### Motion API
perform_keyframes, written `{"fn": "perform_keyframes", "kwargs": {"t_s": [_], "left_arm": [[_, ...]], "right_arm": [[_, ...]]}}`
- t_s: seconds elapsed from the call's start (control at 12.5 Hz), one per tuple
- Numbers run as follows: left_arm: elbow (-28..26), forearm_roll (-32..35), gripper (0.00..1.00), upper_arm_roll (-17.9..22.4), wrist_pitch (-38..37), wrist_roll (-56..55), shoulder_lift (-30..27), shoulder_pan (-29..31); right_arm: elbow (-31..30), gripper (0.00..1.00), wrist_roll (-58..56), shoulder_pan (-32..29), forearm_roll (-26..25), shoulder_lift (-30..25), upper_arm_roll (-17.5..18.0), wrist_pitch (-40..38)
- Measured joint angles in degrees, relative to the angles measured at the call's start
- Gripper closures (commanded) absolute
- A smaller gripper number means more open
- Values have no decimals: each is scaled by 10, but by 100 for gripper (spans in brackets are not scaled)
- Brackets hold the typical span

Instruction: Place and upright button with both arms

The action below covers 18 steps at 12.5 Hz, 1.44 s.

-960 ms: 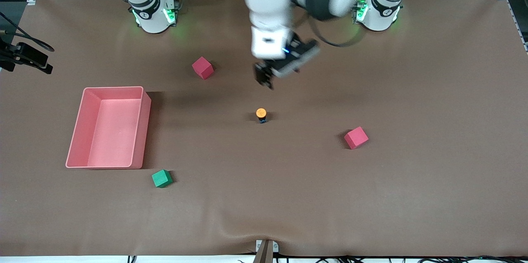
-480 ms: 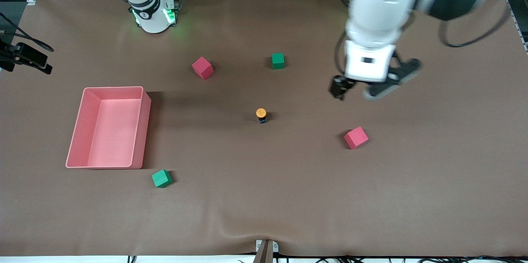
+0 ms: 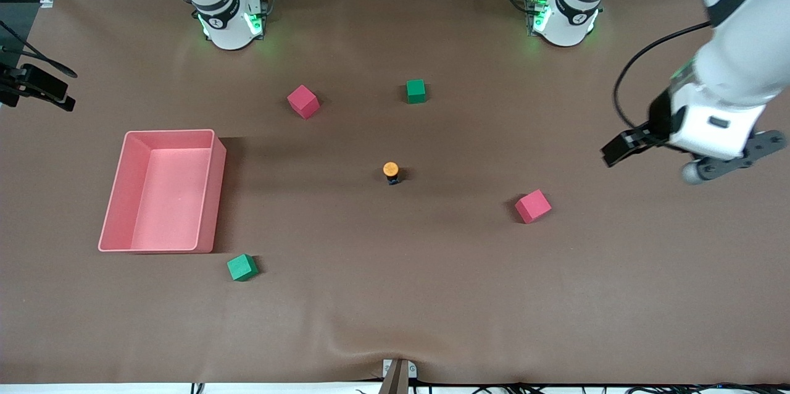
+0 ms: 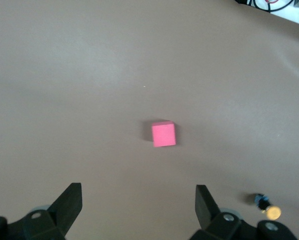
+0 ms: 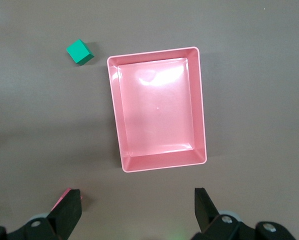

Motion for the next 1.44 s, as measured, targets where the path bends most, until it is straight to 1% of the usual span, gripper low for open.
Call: {"fn": "perform_keyframes", "kwargs": {"t_s": [0.24, 0.4, 0.56, 0.8, 1.04, 1.2, 1.44], "left_arm": [[-11, -15, 0, 69, -35, 102, -42, -21], [-44, -34, 0, 105, -42, 143, -76, -30], [-89, -43, 0, 130, -42, 171, -113, -38], [-157, -44, 0, 143, -42, 197, -167, -43], [-218, -44, 0, 152, -22, 226, -221, -44], [-236, -44, 0, 156, -17, 244, -240, -45], [-238, -44, 0, 156, -9, 245, -242, -52]], "right_arm": [[0, 0, 0, 0, 0, 0, 0, -1], [0, 0, 0, 0, 0, 0, 0, -1], [1, 0, 0, -1, 0, 0, 0, 0], [1, 0, 0, -2, 0, 0, 0, 0], [1, 0, 0, -3, 0, 0, 0, 0], [1, 0, 0, -3, 0, 0, 0, 0], [1, 0, 0, -3, 0, 0, 0, 0]]}}
